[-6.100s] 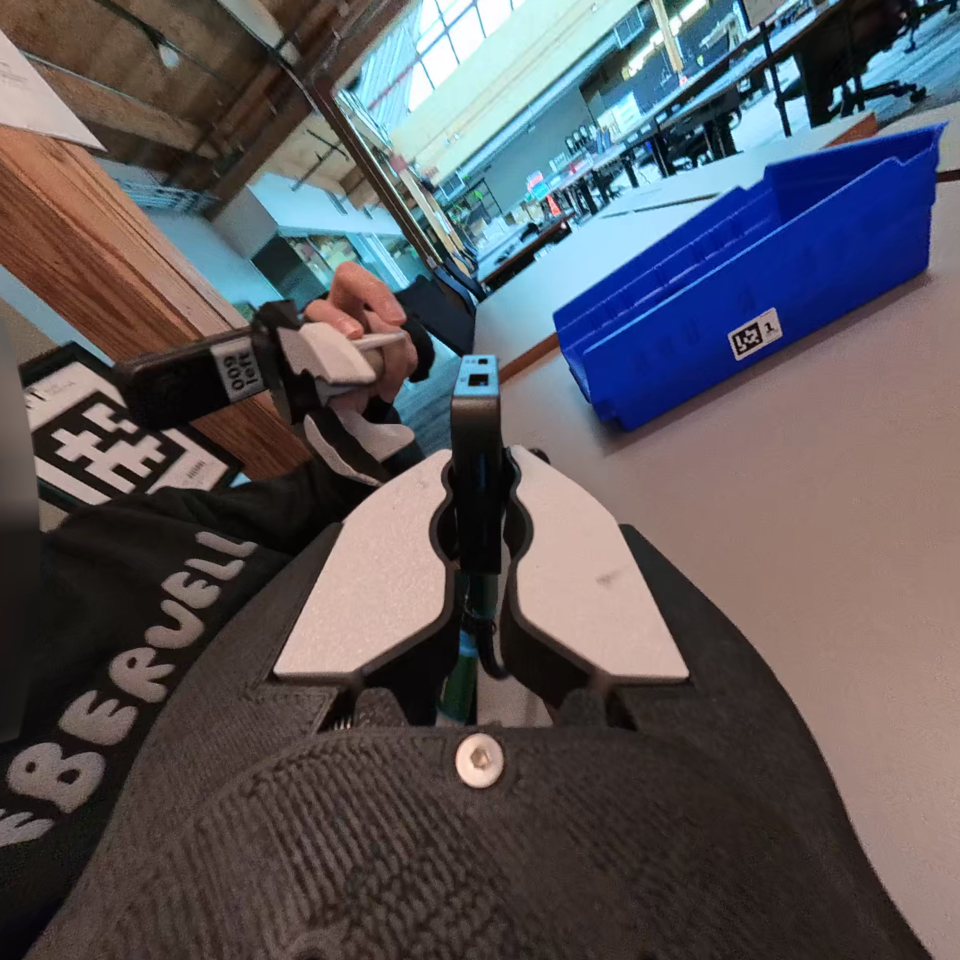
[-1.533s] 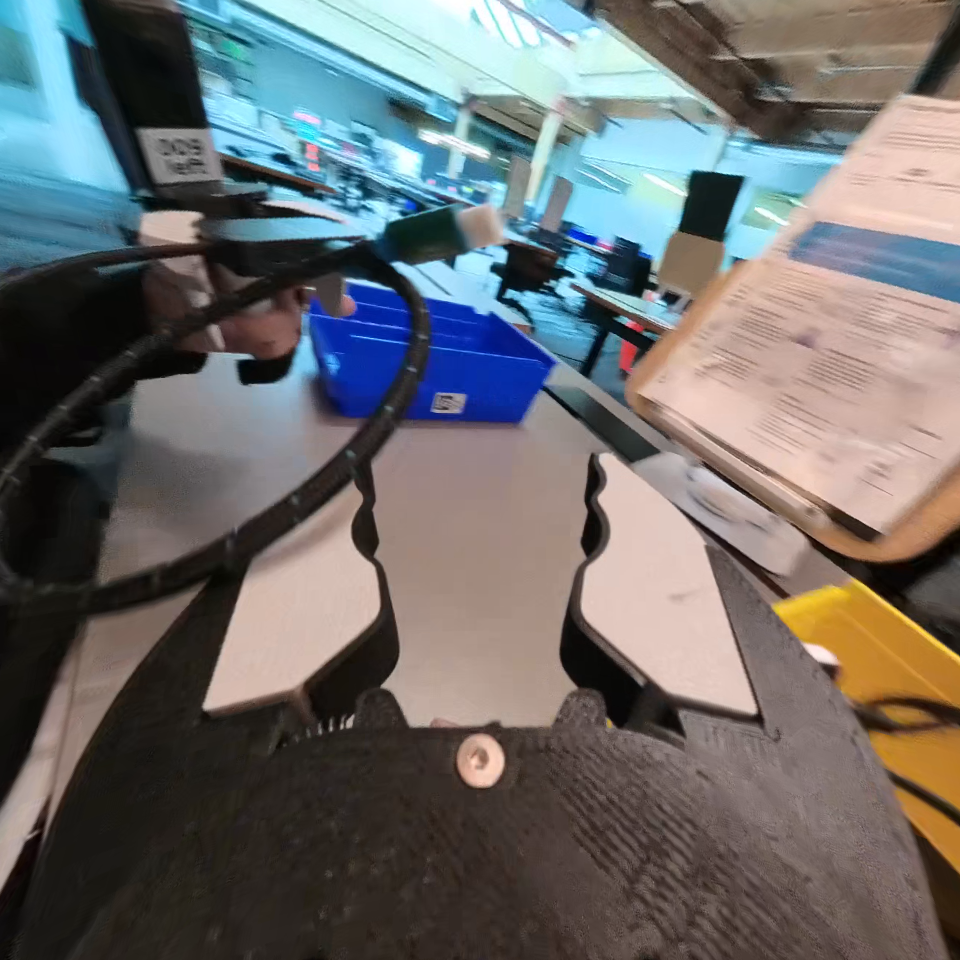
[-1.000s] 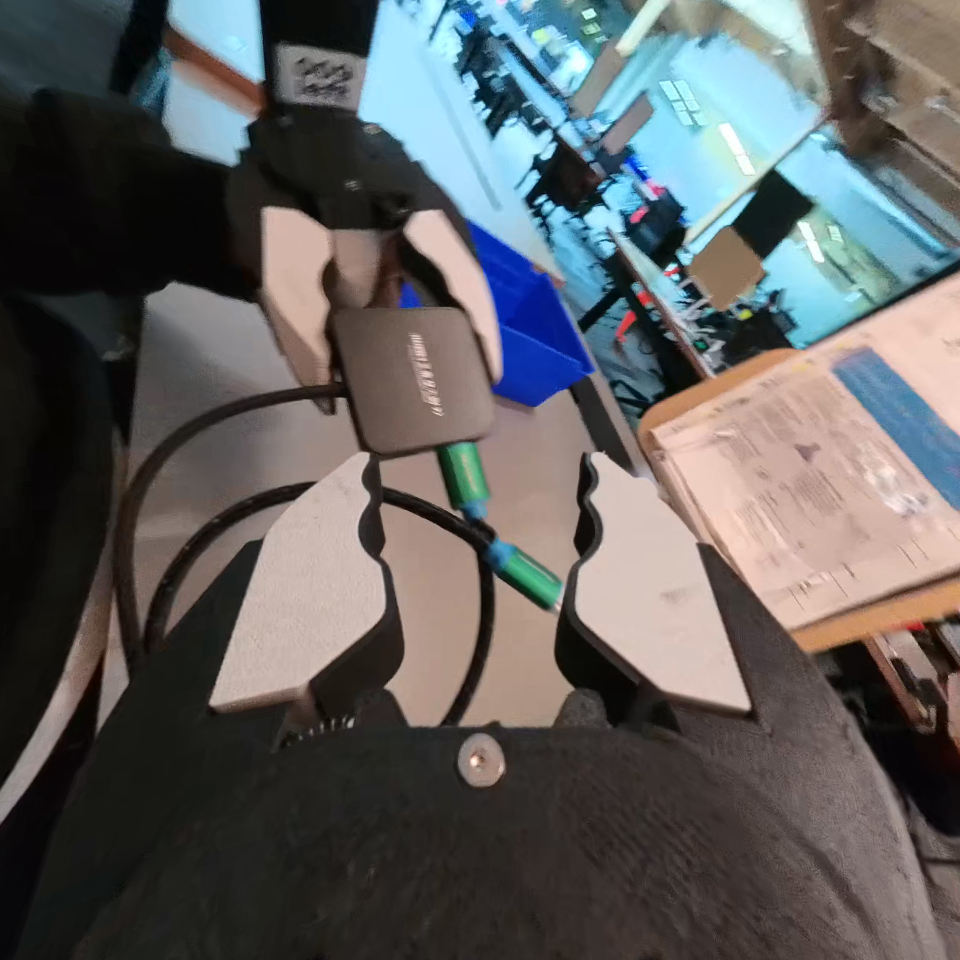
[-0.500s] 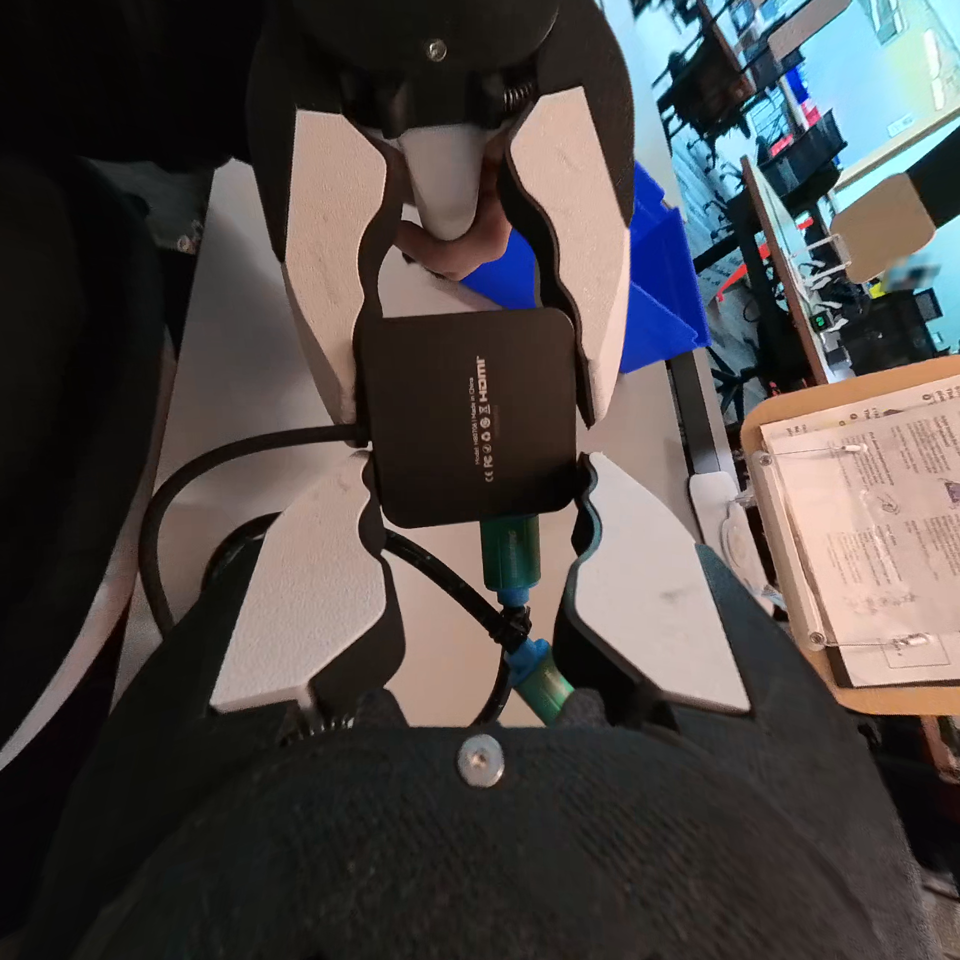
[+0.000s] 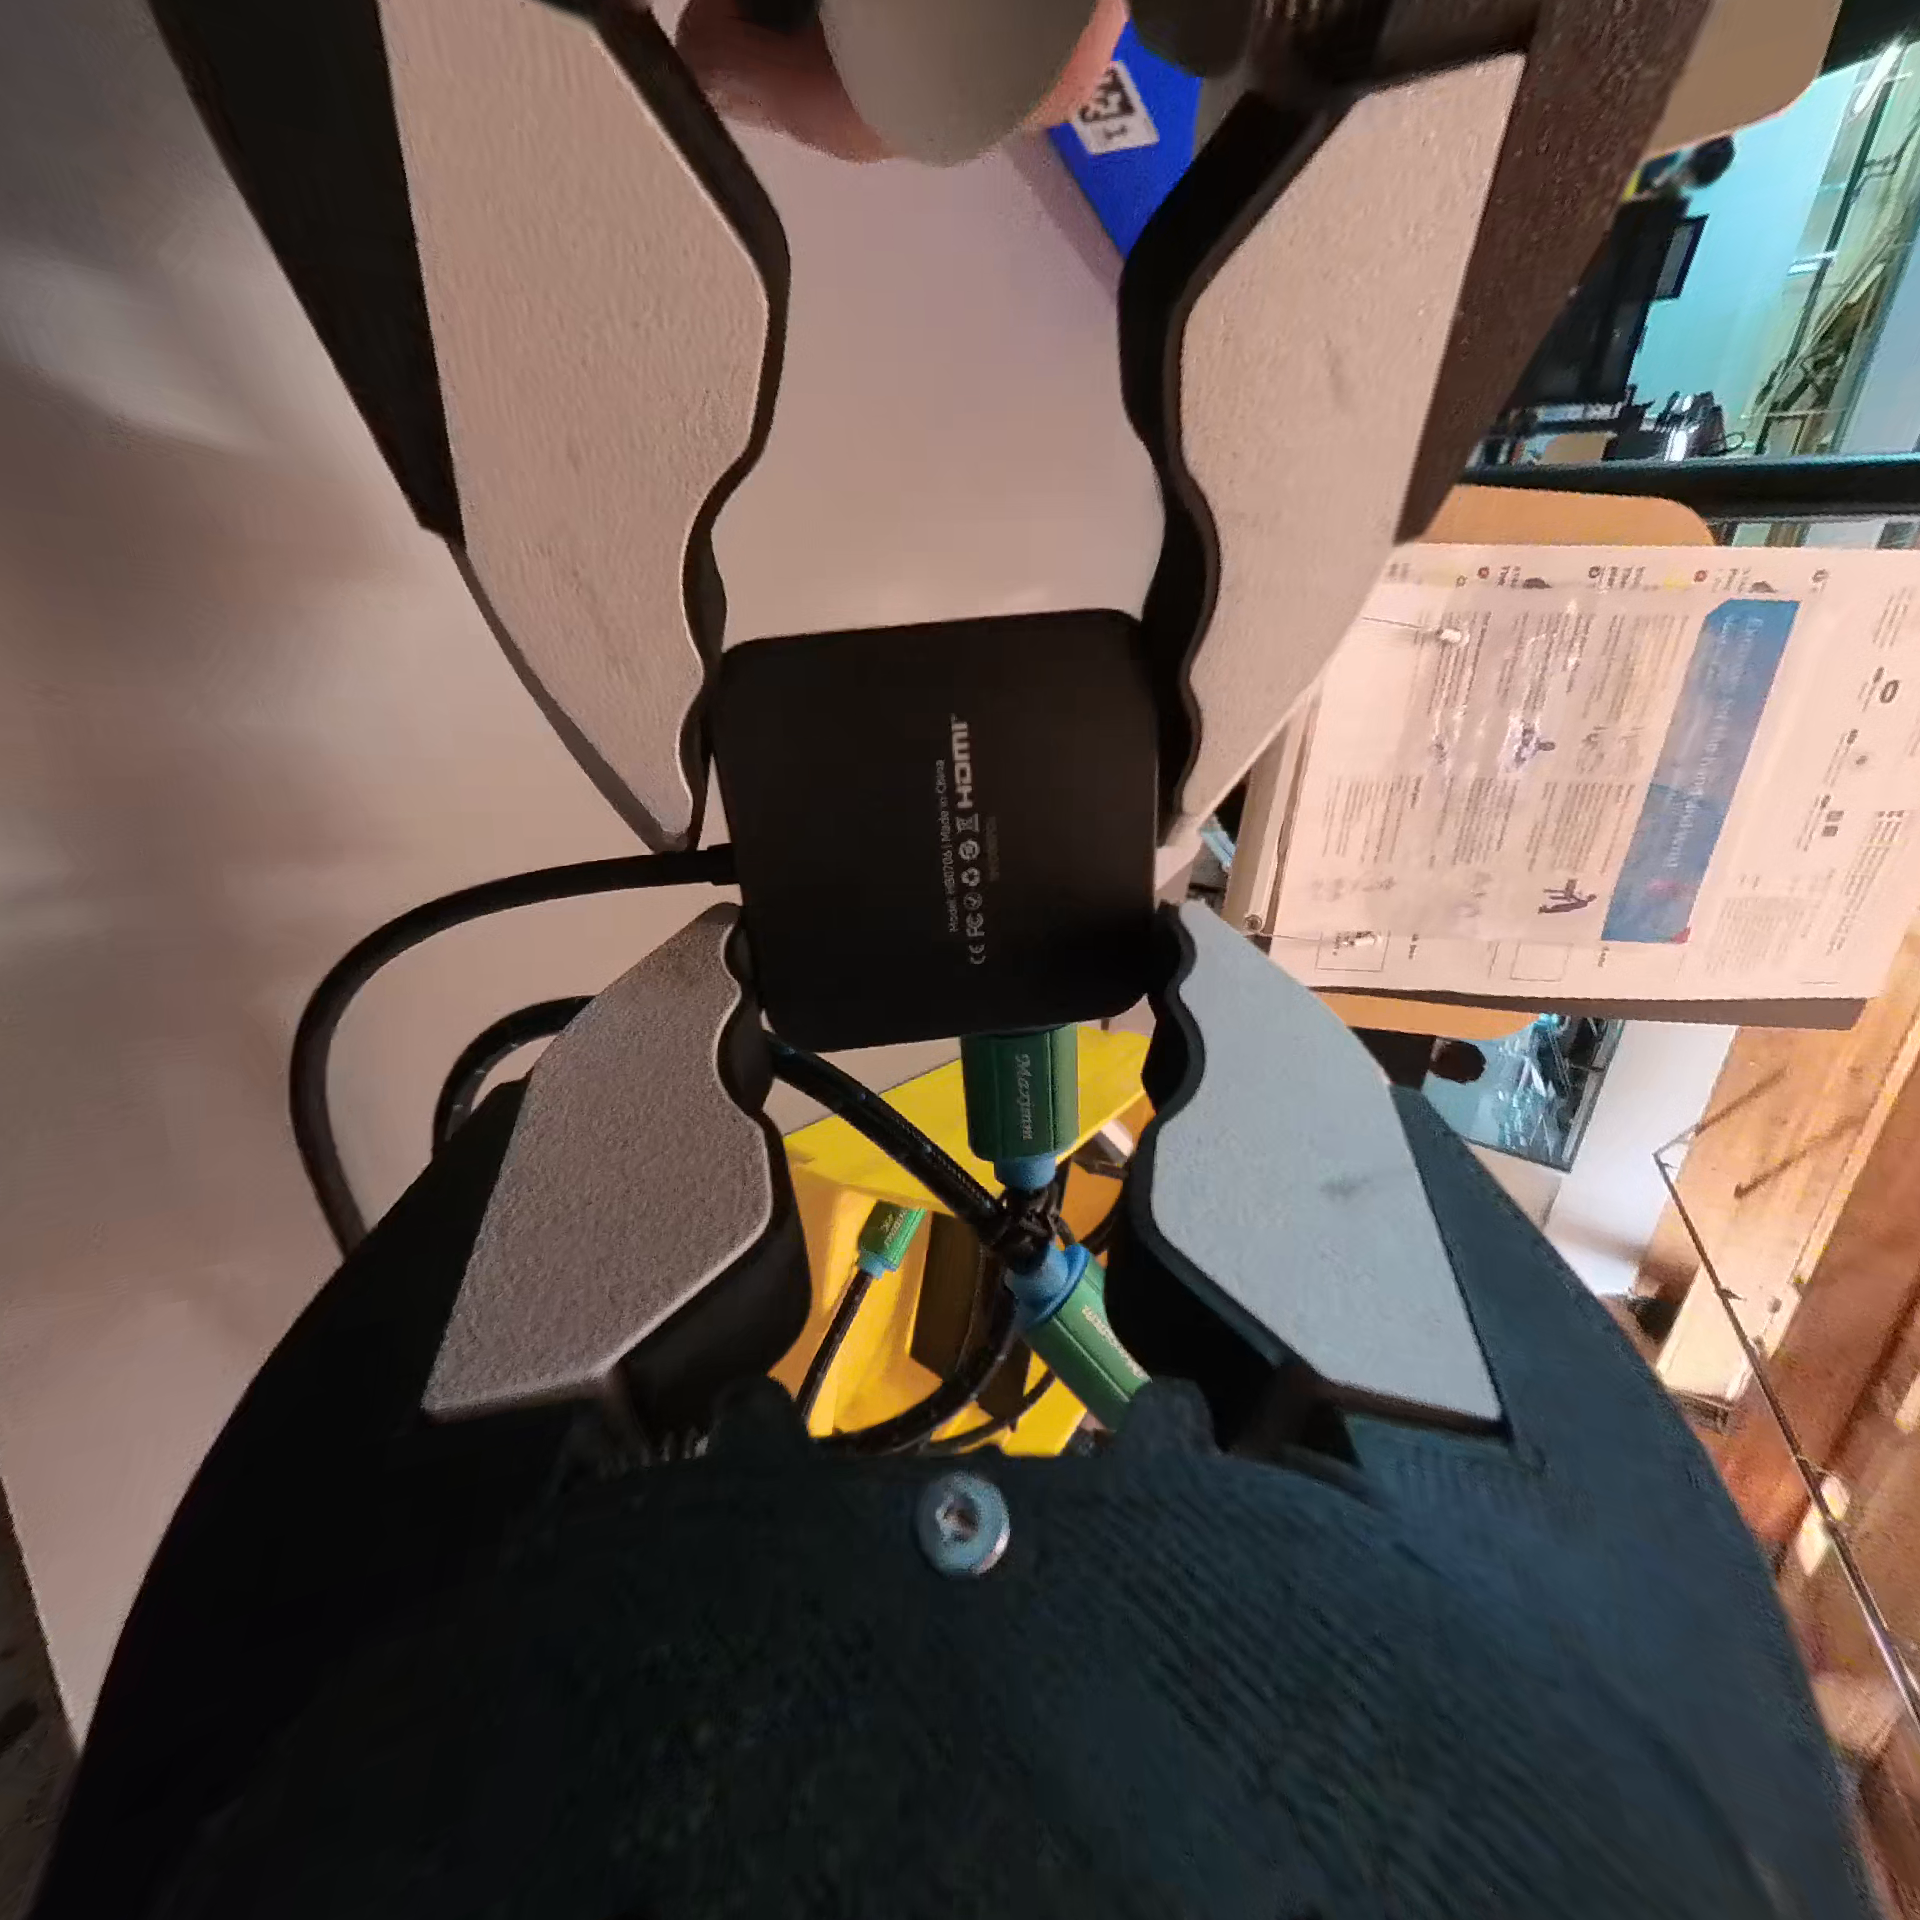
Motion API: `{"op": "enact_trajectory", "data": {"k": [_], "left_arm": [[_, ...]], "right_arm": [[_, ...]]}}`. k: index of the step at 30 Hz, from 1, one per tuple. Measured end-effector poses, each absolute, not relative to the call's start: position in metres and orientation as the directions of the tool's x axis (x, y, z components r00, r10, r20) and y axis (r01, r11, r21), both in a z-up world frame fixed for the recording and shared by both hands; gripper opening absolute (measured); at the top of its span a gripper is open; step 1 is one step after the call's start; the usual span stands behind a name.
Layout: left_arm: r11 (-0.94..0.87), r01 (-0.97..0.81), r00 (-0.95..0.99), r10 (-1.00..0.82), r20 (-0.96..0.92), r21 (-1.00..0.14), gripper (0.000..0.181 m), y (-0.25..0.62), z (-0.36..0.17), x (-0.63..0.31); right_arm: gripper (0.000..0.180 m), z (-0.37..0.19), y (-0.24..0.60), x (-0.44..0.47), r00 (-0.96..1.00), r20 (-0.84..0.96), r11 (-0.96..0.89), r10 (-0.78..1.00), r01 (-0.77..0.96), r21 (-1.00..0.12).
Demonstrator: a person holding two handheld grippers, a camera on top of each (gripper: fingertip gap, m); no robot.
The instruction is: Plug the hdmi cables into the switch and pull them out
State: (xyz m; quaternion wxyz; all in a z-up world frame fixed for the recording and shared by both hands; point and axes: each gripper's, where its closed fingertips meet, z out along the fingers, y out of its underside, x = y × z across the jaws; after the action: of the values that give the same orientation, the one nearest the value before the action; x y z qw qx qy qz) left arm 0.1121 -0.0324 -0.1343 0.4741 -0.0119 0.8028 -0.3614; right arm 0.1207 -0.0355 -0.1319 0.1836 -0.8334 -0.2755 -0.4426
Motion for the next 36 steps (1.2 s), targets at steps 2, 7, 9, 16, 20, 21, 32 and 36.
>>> {"op": "enact_trajectory", "data": {"k": [2, 7, 9, 16, 20, 21, 32, 36], "left_arm": [[0.715, 0.343, -0.543, -0.377, -0.75, -0.608, 0.075, -0.035, -0.132, 0.113], [0.659, 0.397, -0.544, -0.391, -0.742, -0.639, 0.075, -0.042, -0.129, 0.109], [0.673, 0.354, -0.57, -0.395, -0.721, -0.649, 0.075, -0.04, -0.137, 0.114], [0.623, 0.367, -0.603, -0.406, -0.687, -0.691, 0.074, -0.037, -0.137, 0.113], [0.603, 0.362, -0.604, -0.428, -0.672, -0.71, 0.074, -0.034, -0.128, 0.112], [0.593, 0.358, -0.613, -0.434, -0.661, -0.721, 0.074, -0.033, -0.128, 0.112], [0.467, 0.316, -0.747, -0.414, -0.521, -0.826, 0.073, -0.03, -0.132, 0.104], [0.515, 0.326, -0.753, -0.366, -0.547, -0.793, 0.073, -0.03, -0.139, 0.101]], "right_arm": [[0.072, -0.131, -0.037, 0.121, 0.474, 0.832, -0.768, 0.287, 0.633, -0.096], [0.072, -0.129, -0.042, 0.116, 0.506, 0.81, -0.733, 0.295, 0.664, -0.148], [0.072, -0.131, -0.043, 0.116, 0.511, 0.802, -0.731, 0.309, 0.667, -0.144], [0.071, -0.128, -0.037, 0.11, 0.525, 0.793, -0.639, 0.308, 0.732, -0.236], [0.073, -0.112, -0.043, 0.111, 0.516, 0.819, -0.604, 0.249, 0.744, -0.286], [0.071, -0.107, -0.046, 0.11, 0.528, 0.817, -0.594, 0.233, 0.742, -0.31], [0.055, -0.094, -0.055, 0.113, 0.722, 0.677, -0.396, 0.144, 0.669, -0.629], [0.048, -0.11, -0.051, 0.12, 0.724, 0.666, -0.423, 0.182, 0.669, -0.611]]}}
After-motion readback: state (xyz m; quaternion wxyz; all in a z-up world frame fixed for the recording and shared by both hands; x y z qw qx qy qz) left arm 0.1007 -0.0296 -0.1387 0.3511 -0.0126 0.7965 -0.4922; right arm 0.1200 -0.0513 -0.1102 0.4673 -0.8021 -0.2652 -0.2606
